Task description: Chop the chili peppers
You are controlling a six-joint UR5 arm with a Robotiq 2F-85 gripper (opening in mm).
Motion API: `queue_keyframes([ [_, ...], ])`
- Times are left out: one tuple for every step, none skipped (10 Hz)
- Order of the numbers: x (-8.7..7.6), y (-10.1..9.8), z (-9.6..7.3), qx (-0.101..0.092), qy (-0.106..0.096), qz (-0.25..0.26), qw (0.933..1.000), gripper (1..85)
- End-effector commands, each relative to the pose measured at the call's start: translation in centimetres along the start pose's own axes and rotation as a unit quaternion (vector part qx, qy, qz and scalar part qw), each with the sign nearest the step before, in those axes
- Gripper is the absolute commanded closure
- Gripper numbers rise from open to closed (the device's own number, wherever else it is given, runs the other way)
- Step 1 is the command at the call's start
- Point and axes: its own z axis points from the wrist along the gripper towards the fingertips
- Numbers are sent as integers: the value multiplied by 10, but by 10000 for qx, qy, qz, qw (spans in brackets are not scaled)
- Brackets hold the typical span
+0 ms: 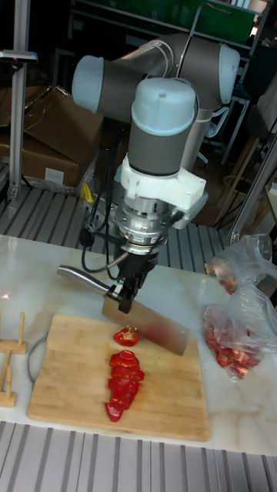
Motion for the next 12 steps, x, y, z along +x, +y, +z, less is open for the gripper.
queue_keyframes([
  [9,-39,-8,759,-19,1871,9794,843],
  [14,-42,-10,855,-1,2362,9679,843],
  [19,-43,-13,896,-17,2742,9575,843],
  [29,-50,-17,1022,30,2743,9562,843],
  [32,-47,-18,887,-18,2875,9537,843],
  [43,-46,-18,906,213,2734,9574,843],
  [42,-41,-15,821,255,2656,9602,843],
  [46,-28,-12,648,417,2619,9620,843],
  [51,-22,-12,561,504,2807,9568,843],
  [50,-23,-10,569,468,2937,9530,843],
  [30,-19,-8,394,130,3249,9448,843],
  [27,-20,-8,400,32,3405,9394,843],
])
